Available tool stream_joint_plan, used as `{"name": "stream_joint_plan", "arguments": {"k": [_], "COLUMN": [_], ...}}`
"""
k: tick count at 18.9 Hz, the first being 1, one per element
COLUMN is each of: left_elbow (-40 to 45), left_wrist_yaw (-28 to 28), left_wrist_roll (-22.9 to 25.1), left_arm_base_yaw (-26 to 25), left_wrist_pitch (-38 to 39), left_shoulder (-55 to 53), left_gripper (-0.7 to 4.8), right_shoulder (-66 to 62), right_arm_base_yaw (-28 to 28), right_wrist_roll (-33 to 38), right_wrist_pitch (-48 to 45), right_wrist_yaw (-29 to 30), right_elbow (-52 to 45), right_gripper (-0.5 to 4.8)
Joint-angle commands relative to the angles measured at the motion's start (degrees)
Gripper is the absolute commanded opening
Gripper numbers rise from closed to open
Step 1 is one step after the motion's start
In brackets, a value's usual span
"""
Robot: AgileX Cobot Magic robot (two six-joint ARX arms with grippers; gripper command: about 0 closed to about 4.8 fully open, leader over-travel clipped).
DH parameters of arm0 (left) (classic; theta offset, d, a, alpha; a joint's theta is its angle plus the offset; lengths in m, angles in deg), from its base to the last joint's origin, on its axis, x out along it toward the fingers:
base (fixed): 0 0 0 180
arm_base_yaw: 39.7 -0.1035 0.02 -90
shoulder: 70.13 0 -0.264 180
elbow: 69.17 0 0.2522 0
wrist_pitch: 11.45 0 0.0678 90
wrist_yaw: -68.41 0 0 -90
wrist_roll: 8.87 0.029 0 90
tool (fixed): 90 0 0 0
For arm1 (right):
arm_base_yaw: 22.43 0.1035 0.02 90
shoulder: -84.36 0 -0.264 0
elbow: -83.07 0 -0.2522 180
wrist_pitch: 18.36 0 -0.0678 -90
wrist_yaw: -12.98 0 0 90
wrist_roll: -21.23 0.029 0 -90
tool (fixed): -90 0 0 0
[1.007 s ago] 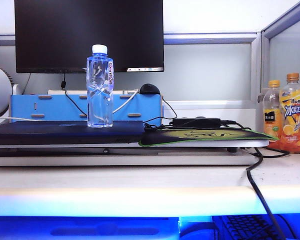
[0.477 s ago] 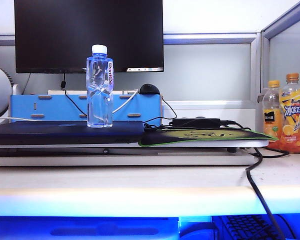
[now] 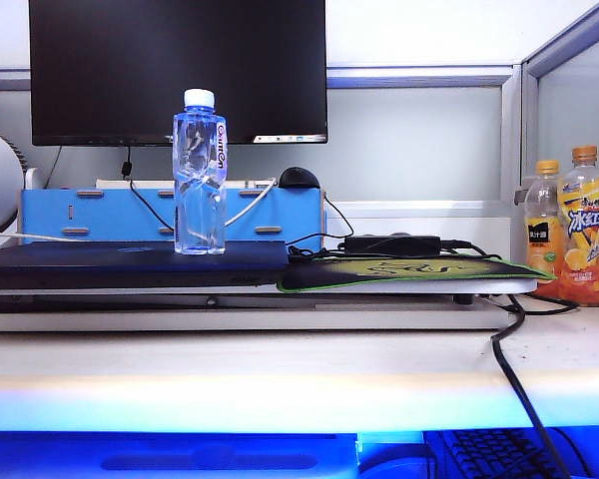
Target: Pick up the mineral water bottle and place it on the laptop.
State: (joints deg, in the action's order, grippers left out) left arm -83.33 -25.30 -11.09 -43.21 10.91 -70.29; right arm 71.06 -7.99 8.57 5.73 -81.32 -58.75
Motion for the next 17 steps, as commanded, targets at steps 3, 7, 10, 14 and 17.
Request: {"name": "stream_joint_plan", "arguments": {"k": [3, 7, 10, 14, 17], "left_elbow": [0.00, 0.00, 0.00, 0.00, 0.00], "left_wrist_yaw": [-0.20, -0.17, -0.17, -0.17, -0.17], "left_wrist_roll": [0.09, 0.07, 0.09, 0.07, 0.07], "left_arm_base_yaw": [-0.07, 0.07, 0.04, 0.04, 0.04], "left_wrist_pitch": [-0.09, -0.04, -0.04, -0.07, -0.07], "left_shoulder": [0.11, 0.09, 0.09, 0.09, 0.09], "left_gripper": [-0.02, -0.02, -0.02, -0.02, -0.02], "right_shoulder": [13.14, 12.76, 12.68, 12.00, 12.04], "right_arm_base_yaw": [-10.23, -17.09, -17.99, -17.97, -18.05], "right_wrist_roll": [10.34, 10.93, 11.17, 11.17, 11.17], "right_wrist_pitch": [-1.29, 0.22, 1.97, 2.82, 2.71], "right_wrist_yaw": [7.02, 9.44, 10.78, 10.84, 10.80], "right_elbow": [-14.14, -17.94, -21.90, -22.80, -22.80], "right_gripper": [0.00, -0.01, -0.01, 0.00, 0.00]}}
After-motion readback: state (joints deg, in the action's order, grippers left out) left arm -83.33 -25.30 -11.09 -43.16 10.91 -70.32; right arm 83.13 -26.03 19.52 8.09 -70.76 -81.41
